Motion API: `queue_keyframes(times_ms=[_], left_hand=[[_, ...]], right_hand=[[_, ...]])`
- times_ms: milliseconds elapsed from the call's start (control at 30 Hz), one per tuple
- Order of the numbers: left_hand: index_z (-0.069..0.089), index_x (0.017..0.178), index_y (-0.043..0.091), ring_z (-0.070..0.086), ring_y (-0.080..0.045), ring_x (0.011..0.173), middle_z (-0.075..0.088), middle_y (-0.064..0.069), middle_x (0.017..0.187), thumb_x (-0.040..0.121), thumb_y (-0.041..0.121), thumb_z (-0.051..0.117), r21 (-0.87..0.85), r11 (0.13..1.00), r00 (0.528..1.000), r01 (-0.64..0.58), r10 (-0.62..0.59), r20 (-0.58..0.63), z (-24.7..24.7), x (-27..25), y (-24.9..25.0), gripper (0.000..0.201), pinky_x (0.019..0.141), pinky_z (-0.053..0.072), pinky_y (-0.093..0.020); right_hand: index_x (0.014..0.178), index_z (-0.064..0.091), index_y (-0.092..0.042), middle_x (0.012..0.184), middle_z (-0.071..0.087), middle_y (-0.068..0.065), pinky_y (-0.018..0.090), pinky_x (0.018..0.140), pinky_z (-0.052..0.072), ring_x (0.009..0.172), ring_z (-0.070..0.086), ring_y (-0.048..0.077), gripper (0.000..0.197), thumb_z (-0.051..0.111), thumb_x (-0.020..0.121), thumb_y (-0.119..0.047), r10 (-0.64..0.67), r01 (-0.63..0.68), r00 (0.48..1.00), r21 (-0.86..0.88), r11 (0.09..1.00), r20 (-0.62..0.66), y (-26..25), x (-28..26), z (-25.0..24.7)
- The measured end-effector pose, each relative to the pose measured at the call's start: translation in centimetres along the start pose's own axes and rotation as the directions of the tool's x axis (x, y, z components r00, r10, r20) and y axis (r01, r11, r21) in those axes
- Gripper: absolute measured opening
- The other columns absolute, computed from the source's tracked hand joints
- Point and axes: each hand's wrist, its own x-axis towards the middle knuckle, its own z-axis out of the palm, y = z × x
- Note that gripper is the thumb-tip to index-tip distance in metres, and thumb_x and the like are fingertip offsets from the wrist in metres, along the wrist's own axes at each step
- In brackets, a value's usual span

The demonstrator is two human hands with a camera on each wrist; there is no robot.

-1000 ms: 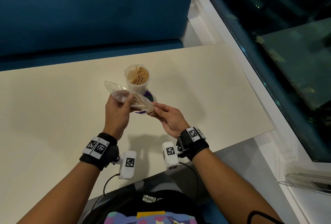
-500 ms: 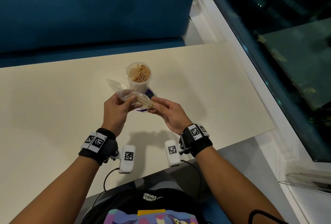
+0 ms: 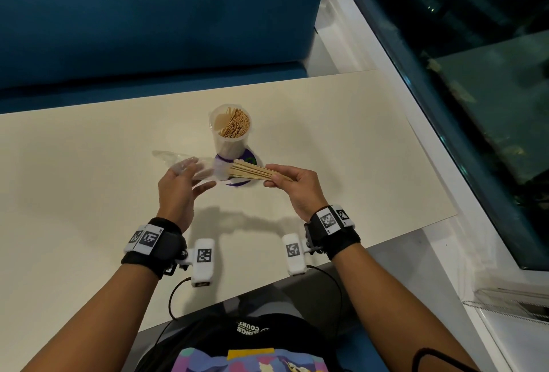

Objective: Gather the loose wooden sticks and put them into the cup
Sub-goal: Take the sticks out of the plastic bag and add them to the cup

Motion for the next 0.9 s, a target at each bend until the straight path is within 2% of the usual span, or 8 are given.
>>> queue_keyframes(times_ms=[133,233,467,567,633,733,800,900], left_hand=[[0.057,0.121,0.005,0.071,-0.032,0.096,0.065,-0.017,0.111,0.099,0.015,0.063,0.225,0.965,0.979,0.137,-0.096,-0.182,-3.9,1.6,-2.9,0.025,0.073,0.061,-0.039],[0.053,0.129,0.013,0.068,-0.034,0.106,0.07,-0.016,0.122,0.075,0.037,0.079,0.533,0.818,0.963,0.214,-0.086,-0.254,-5.8,2.3,-5.3,0.064,0.093,0.058,-0.051],[0.023,0.159,0.002,0.027,-0.041,0.149,0.031,-0.025,0.16,0.092,0.013,0.073,0.793,0.604,0.923,0.083,0.254,-0.29,-5.6,0.9,-5.4,0.085,0.123,0.025,-0.05],[0.05,0.142,0.009,0.053,-0.032,0.127,0.054,-0.013,0.14,0.098,0.012,0.06,0.733,0.635,0.874,-0.243,0.472,-0.119,-4.2,-0.4,-4.3,0.046,0.102,0.048,-0.04],[0.064,0.123,0.018,0.066,-0.025,0.111,0.07,-0.002,0.12,0.106,0.024,0.053,0.626,0.692,0.915,-0.36,0.392,0.094,-2.1,-1.1,-3.0,0.022,0.089,0.054,-0.035],[0.072,0.108,0.026,0.073,-0.021,0.095,0.077,0.001,0.104,0.107,0.058,0.035,0.659,0.709,0.949,-0.252,0.048,0.312,1.0,-1.5,-1.4,0.049,0.077,0.058,-0.039],[0.076,0.102,0.021,0.075,-0.024,0.074,0.079,-0.004,0.09,0.106,0.064,0.033,0.735,0.666,0.926,-0.132,-0.181,0.331,2.4,-1.7,-0.7,0.06,0.056,0.055,-0.032],[0.079,0.087,0.007,0.054,-0.019,0.047,0.073,-0.009,0.07,0.104,0.049,0.047,0.754,0.656,0.917,-0.026,-0.285,0.279,3.1,-1.8,-0.5,0.055,0.045,0.035,-0.023]], right_hand=[[0.114,0.074,-0.001,0.1,0.078,0.016,0.023,0.086,0.056,0.08,0.076,0.023,0.023,0.066,0.093,0.003,0.02,-0.021,0.999,-0.035,0.999,-0.041,0.7,-0.1,-1.9],[0.115,0.074,-0.001,0.101,0.078,0.017,0.024,0.088,0.056,0.082,0.076,0.025,0.024,0.065,0.093,0.004,0.029,-0.032,0.998,-0.048,0.998,-0.059,1.0,-0.3,-2.5],[0.111,0.076,-0.007,0.1,0.078,0.014,0.028,0.091,0.056,0.084,0.076,0.026,0.024,0.065,0.093,0.004,0.047,-0.049,0.998,-0.081,0.995,-0.038,0.7,-0.5,-1.5],[0.108,0.077,-0.011,0.099,0.078,0.014,0.028,0.092,0.056,0.082,0.075,0.025,0.025,0.064,0.094,0.005,0.049,-0.048,0.999,-0.108,0.993,0.007,0.1,-1.0,-0.7],[0.104,0.079,-0.017,0.099,0.079,0.011,0.033,0.098,0.055,0.083,0.076,0.026,0.027,0.064,0.094,0.004,0.039,-0.029,0.997,-0.171,0.985,0.06,-0.2,-1.2,0.0],[0.109,0.079,-0.016,0.098,0.079,0.01,0.038,0.098,0.056,0.086,0.076,0.026,0.028,0.064,0.095,0.001,0.02,0.035,0.986,-0.324,0.946,0.165,-0.7,-1.3,1.4],[0.114,0.077,-0.017,0.098,0.078,0.008,0.034,0.091,0.058,0.086,0.076,0.019,0.026,0.064,0.096,-0.003,0.007,0.087,0.977,-0.426,0.9,0.215,-1.4,-1.3,2.0],[0.114,0.073,-0.017,0.105,0.073,0.006,0.025,0.08,0.057,0.085,0.073,0.015,0.021,0.061,0.099,-0.007,0.011,0.131,0.968,-0.539,0.832,0.252,-2.9,-1.4,2.5]])
